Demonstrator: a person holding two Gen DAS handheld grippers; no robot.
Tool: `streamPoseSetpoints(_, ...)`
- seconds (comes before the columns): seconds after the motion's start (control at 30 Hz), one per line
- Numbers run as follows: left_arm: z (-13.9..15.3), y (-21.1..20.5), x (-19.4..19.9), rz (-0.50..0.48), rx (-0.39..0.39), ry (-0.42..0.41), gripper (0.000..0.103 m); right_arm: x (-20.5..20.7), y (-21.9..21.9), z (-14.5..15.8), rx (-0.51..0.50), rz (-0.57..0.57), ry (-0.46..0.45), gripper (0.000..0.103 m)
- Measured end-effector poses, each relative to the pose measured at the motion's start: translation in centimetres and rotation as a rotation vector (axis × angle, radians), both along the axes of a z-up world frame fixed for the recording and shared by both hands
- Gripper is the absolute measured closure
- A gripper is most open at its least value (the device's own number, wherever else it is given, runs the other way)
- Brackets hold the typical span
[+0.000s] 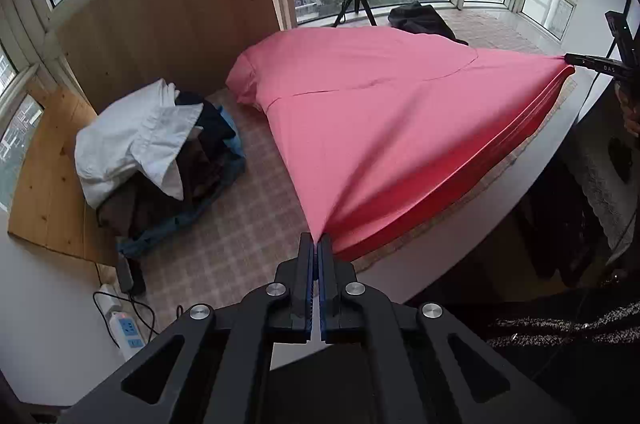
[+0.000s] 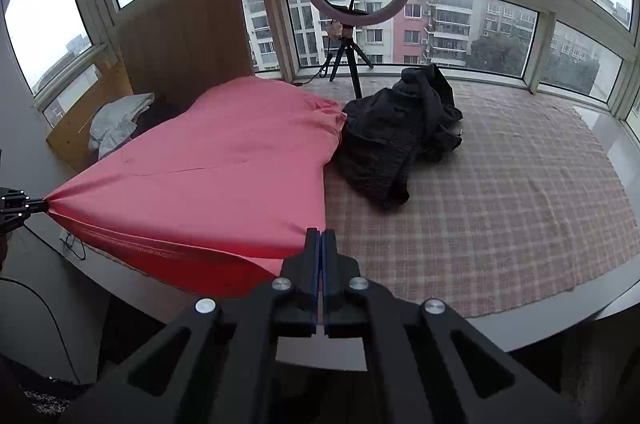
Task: Fold clothes
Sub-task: 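Grasp the T-shirt hem with both grippers and lift it up, then lay the pink T-shirt flat and open both grippers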
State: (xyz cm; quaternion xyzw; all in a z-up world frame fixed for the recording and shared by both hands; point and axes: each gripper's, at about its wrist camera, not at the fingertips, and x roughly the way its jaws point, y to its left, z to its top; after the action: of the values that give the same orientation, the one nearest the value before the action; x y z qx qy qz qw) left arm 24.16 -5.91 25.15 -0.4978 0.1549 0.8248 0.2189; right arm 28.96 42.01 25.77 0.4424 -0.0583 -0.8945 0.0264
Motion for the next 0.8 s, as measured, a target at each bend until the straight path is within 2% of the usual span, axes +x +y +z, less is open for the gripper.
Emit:
streamPoseSetpoints(0.1, -7.4, 0.0, 1.9, 0.004, -0.001, -0.130, 0.102, 1.8, -0.3, -7.1, -0.023, -0.042, -0.130, 0.102)
streamPoseSetpoints(0.17, -11.2, 0.0, 3.4, -0.001, 0.003, -0.196, 0.102, 2.9, -1.0, -10.6, -0.007, -0.041, -0.196, 0.102)
streamPoseSetpoints(0.27, -15.0, -0.1, 4.9, -0.007, -0.012, -0.284, 0.096, 4.1, -1.5, -14.6, -0.018, -0.027, -0.317, 0.102)
streamPoseSetpoints(0.33, -15.8, -0.7, 5.7, -0.004, -0.008, -0.321, 0.096, 5.0, -1.6, -15.8, -0.021, -0.020, -0.377, 0.102)
streamPoseSetpoints(0.37, -15.6, -1.3, 6.0, -0.004, 0.002, -0.316, 0.096, 5.5, -1.6, -15.8, -0.016, -0.019, -0.393, 0.101)
streamPoseSetpoints(0.43, -14.3, -2.6, 6.1, 0.020, 0.020, -0.284, 0.095, 6.6, -1.2, -14.2, -0.020, -0.021, -0.359, 0.101)
streamPoseSetpoints(0.57, -11.3, -4.7, 3.5, 0.085, 0.030, -0.161, 0.095, 5.9, 0.0, -8.9, -0.046, -0.041, -0.241, 0.099)
streamPoseSetpoints(0.73, -7.2, -4.2, -2.3, 0.121, 0.053, 0.009, 0.094, -0.3, -0.7, -3.1, 0.046, 0.004, -0.123, 0.091)
streamPoseSetpoints(0.8, -5.8, -2.7, -4.6, 0.126, 0.078, 0.066, 0.092, -4.1, -0.5, -2.6, 0.045, 0.019, -0.091, 0.087)
